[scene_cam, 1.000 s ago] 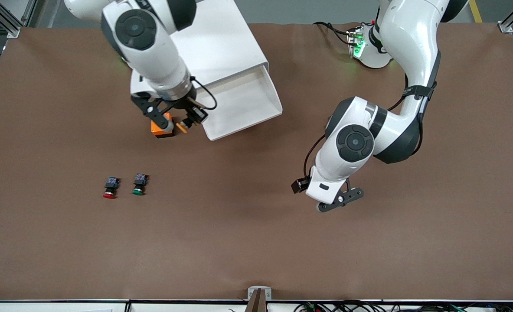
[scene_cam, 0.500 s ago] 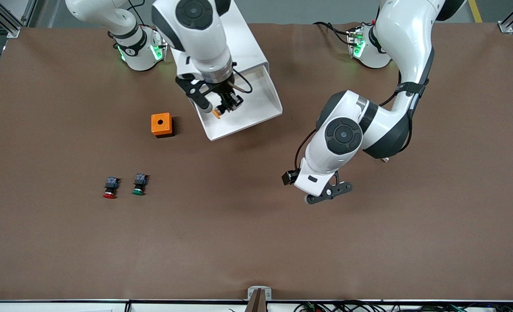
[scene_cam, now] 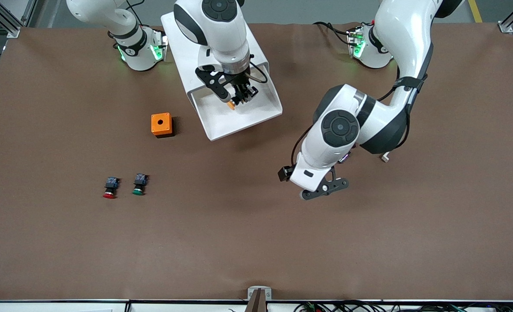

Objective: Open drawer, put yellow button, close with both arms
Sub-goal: 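Carry the yellow button into the open drawer with the right gripper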

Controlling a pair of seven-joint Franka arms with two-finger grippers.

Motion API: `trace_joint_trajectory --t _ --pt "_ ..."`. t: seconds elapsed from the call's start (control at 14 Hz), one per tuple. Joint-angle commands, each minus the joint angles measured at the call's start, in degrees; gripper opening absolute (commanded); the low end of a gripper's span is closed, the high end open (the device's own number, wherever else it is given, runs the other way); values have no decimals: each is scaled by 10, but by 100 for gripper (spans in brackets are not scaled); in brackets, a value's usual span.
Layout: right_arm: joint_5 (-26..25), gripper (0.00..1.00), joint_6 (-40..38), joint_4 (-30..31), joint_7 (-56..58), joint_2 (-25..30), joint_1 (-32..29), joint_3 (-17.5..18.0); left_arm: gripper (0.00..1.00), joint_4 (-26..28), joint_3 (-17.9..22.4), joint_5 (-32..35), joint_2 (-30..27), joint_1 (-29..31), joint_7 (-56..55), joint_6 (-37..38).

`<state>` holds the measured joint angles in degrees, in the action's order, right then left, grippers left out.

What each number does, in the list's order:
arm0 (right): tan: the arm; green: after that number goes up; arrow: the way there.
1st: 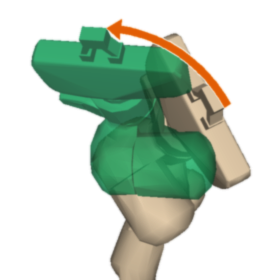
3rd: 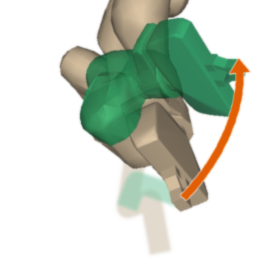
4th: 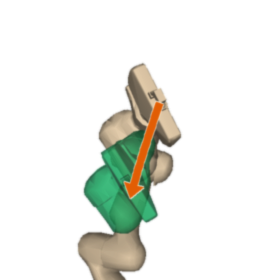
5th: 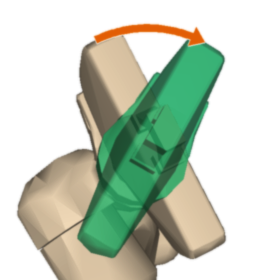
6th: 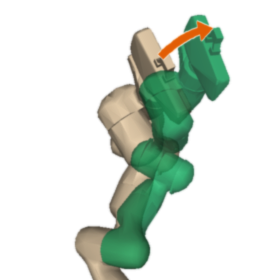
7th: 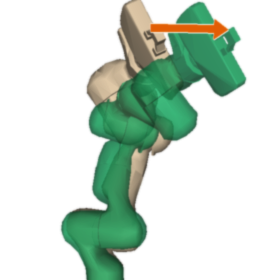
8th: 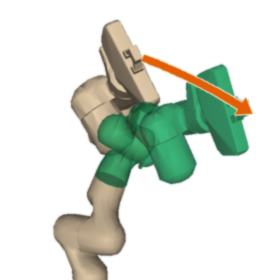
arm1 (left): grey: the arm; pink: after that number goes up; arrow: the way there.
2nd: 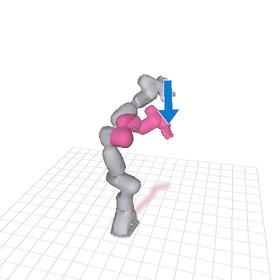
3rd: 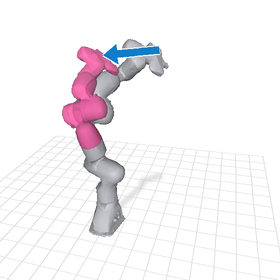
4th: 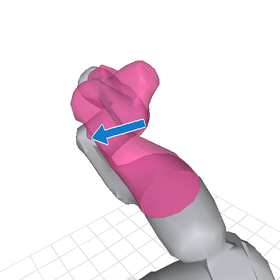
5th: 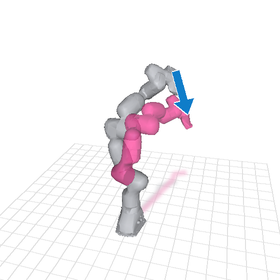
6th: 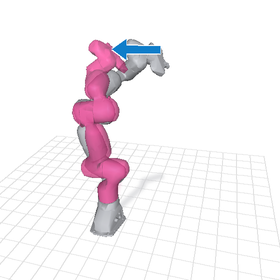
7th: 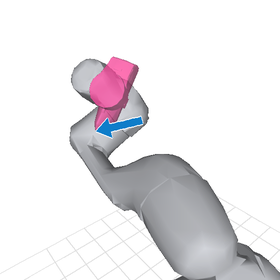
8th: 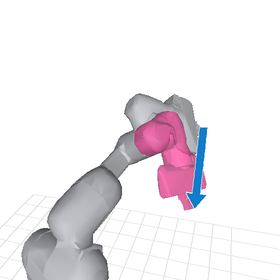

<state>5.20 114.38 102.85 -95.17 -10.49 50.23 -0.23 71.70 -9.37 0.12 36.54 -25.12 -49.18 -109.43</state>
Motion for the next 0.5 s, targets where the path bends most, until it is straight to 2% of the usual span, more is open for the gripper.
trace_joint_trajectory --t 0.0,0.43 --pt "-5 0 13 0 -6 -12 19 -7 100 20 -2 7 -13 -12 -7 -11" --pt "-7 0 28 1 -6 -30 26 -7 100 20 -11 6 -13 -19 -90 -12"
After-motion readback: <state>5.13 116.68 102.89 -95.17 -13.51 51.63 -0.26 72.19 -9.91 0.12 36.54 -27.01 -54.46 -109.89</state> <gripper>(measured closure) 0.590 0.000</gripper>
